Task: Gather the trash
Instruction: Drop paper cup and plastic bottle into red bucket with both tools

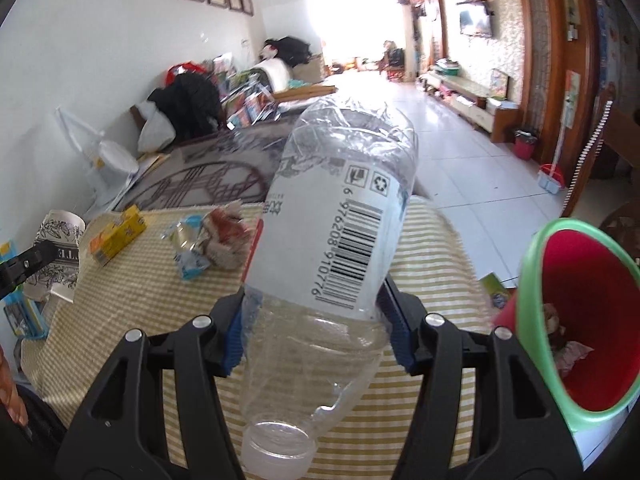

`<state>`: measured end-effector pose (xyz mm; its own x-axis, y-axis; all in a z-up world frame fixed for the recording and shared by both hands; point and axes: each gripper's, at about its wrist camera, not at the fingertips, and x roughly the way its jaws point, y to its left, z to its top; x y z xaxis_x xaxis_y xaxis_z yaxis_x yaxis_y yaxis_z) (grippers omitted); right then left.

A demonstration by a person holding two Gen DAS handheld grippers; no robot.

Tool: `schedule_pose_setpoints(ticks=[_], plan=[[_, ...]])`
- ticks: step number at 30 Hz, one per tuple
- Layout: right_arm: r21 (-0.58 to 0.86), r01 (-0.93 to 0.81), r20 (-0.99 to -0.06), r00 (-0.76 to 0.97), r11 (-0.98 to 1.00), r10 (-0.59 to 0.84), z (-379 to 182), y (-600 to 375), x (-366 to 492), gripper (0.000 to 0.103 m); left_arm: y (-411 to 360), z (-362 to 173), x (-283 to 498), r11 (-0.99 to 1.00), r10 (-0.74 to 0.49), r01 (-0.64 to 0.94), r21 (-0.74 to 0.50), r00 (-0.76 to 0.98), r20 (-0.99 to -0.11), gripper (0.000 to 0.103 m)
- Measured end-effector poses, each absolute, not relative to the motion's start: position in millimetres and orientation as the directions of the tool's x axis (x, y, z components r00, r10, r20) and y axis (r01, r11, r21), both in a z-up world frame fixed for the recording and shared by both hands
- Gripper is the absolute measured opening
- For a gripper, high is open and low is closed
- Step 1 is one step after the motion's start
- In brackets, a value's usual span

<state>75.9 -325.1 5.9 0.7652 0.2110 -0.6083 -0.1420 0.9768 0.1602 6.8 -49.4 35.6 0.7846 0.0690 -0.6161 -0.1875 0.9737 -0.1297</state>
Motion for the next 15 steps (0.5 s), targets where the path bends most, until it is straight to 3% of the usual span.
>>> schedule_pose_setpoints(ticks=[7,15], plan=[[0.133,-0.069,-0.591,0.795,0.989,0.135,15,-352,73,0.056,-103,33,15,0.982,-0.033,-0.090,-0.164,0.780,-0.625,0.045],[0.196,0.079,-0.629,0.775,0.977,0.064,9,-413,78,0.056,-160,13,21,0.982,-0.152,0.035,-0.185,0.728,-0.668,0.045]])
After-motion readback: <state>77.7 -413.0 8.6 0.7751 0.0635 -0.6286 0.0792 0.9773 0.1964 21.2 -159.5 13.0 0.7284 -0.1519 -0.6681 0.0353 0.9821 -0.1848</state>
